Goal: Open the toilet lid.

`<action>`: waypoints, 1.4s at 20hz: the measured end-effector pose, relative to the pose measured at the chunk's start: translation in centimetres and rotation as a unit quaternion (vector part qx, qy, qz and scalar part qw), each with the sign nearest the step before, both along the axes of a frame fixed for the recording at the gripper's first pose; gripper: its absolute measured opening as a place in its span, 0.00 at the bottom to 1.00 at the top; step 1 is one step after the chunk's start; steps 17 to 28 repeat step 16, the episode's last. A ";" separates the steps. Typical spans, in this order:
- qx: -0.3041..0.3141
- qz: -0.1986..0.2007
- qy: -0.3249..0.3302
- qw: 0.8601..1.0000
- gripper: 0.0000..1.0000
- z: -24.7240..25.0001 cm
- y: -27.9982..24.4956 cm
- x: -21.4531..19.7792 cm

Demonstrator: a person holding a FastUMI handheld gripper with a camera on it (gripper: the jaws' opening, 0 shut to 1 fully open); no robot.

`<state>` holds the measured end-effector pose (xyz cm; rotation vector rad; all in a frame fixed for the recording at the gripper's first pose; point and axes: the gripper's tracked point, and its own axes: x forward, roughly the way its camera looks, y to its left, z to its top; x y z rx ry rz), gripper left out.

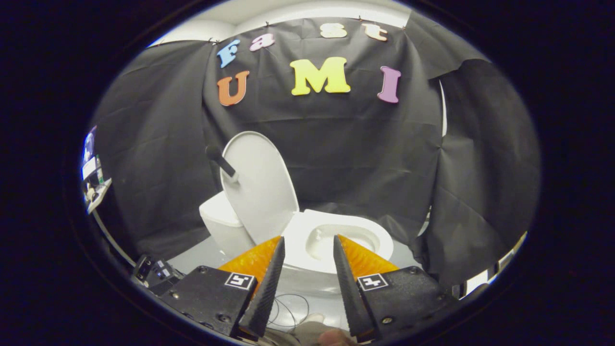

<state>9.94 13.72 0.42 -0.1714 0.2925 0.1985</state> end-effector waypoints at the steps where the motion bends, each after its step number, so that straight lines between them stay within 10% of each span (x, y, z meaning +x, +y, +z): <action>1: 0.000 -0.005 -0.005 1.000 0.64 -0.2 -1.0 -0.9; 28: 0.023 -0.032 -0.128 0.991 0.64 1.6 -7.8 -9.0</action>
